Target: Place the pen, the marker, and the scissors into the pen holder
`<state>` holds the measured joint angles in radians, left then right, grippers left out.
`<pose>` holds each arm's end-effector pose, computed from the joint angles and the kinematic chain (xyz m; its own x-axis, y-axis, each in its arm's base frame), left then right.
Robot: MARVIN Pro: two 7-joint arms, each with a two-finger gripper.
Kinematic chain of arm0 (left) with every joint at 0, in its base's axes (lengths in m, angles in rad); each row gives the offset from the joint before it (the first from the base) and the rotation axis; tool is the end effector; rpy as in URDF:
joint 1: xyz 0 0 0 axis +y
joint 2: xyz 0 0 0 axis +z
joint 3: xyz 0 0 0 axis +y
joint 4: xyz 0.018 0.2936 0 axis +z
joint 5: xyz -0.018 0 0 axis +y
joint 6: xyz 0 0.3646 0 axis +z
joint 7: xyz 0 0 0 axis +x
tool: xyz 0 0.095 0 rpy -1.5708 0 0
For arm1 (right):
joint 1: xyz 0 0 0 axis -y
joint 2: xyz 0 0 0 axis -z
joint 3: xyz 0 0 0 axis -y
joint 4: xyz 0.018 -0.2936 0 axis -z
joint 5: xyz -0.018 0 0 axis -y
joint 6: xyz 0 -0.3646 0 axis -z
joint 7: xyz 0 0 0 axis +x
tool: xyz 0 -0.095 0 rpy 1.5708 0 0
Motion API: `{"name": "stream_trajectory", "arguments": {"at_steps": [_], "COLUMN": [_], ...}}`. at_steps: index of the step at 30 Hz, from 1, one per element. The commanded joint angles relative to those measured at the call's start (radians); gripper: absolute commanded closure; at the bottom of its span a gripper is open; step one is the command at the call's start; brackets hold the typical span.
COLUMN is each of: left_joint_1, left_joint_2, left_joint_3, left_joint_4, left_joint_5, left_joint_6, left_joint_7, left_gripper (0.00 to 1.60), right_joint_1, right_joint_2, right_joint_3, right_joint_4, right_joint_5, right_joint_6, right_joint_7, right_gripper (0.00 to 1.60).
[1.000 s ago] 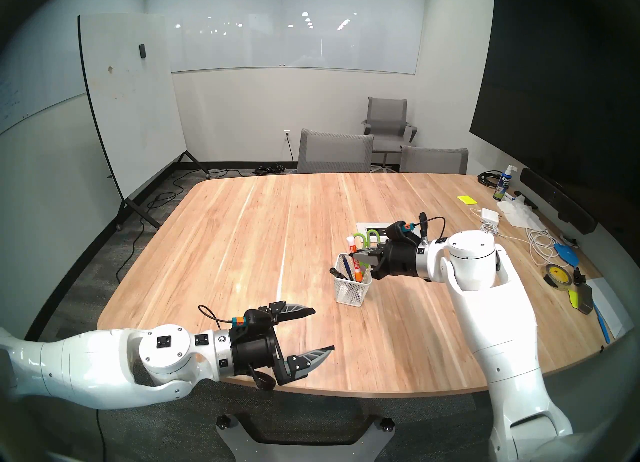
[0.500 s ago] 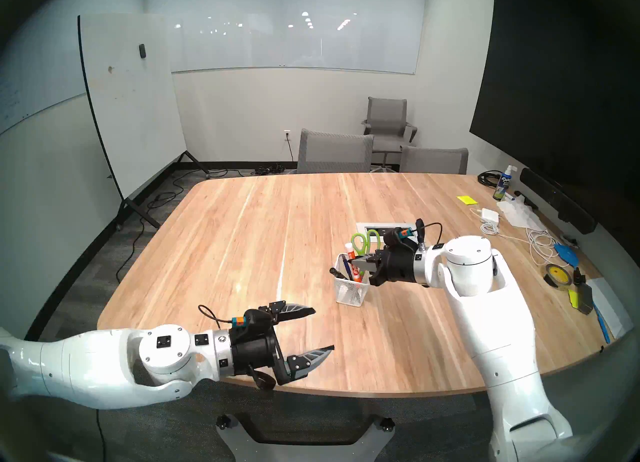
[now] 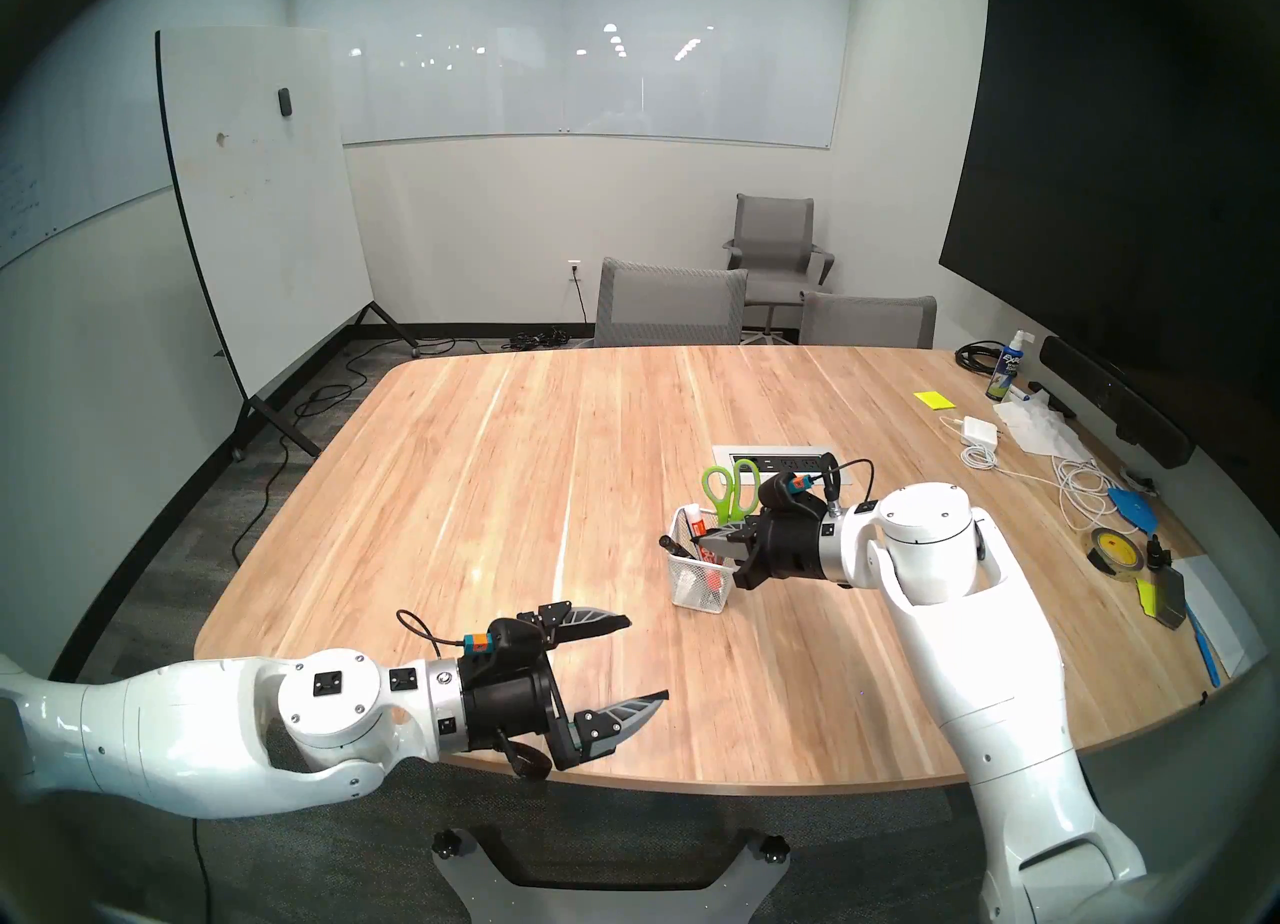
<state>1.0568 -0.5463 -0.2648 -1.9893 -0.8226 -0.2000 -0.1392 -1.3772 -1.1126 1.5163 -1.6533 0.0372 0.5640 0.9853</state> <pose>0.3046 -0.1279 -0.2994 0.1031 -0.1270 0.9865 -0.9185 -0.3928 0.0455 0.4773 -0.0412 -0.2298 0.3022 0.3863 0.8715 0.7821 -0.6232 0.0051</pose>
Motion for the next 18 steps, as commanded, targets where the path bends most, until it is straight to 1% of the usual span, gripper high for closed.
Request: {"name": "stream_trajectory", "arguments": {"at_steps": [1, 3, 6, 8, 9, 10, 15, 17, 18], "left_joint_1": [-0.005, -0.005, -0.005, -0.005, -0.005, -0.005, -0.005, -0.005, -0.005], "left_joint_2": [-0.003, -0.003, -0.003, -0.003, -0.003, -0.003, -0.003, -0.003, -0.003], "left_joint_3": [-0.008, -0.008, -0.008, -0.008, -0.008, -0.008, -0.008, -0.008, -0.008], "left_joint_4": [-0.012, -0.012, -0.012, -0.012, -0.012, -0.012, -0.012, -0.012, -0.012], "left_joint_5": [0.002, 0.002, 0.002, 0.002, 0.002, 0.002, 0.002, 0.002, 0.002], "left_joint_6": [-0.012, -0.012, -0.012, -0.012, -0.012, -0.012, -0.012, -0.012, -0.012], "left_joint_7": [0.001, 0.001, 0.001, 0.001, 0.001, 0.001, 0.001, 0.001, 0.001], "left_gripper": [0.0, 0.0, 0.0, 0.0, 0.0, 0.0, 0.0, 0.0, 0.0], "right_joint_1": [0.005, 0.003, -0.001, -0.002, -0.002, -0.002, -0.002, -0.002, -0.002], "right_joint_2": [-0.003, -0.002, 0.0, 0.0, 0.0, 0.0, 0.0, 0.0, -0.001], "right_joint_3": [0.009, 0.013, 0.018, 0.02, 0.022, 0.022, 0.025, 0.025, 0.026], "right_joint_4": [-0.019, -0.024, -0.035, -0.038, -0.041, -0.041, -0.043, -0.043, -0.043], "right_joint_5": [0.008, 0.013, 0.018, 0.018, 0.019, 0.019, 0.016, 0.016, 0.015], "right_joint_6": [-0.003, 0.0, 0.006, 0.007, 0.007, 0.007, 0.009, 0.011, 0.011], "right_joint_7": [0.003, 0.008, 0.013, 0.014, 0.017, 0.018, 0.023, 0.025, 0.026], "right_gripper": [1.19, 1.18, 1.1, 1.1, 1.05, 1.04, 1.02, 0.94, 0.85]}}
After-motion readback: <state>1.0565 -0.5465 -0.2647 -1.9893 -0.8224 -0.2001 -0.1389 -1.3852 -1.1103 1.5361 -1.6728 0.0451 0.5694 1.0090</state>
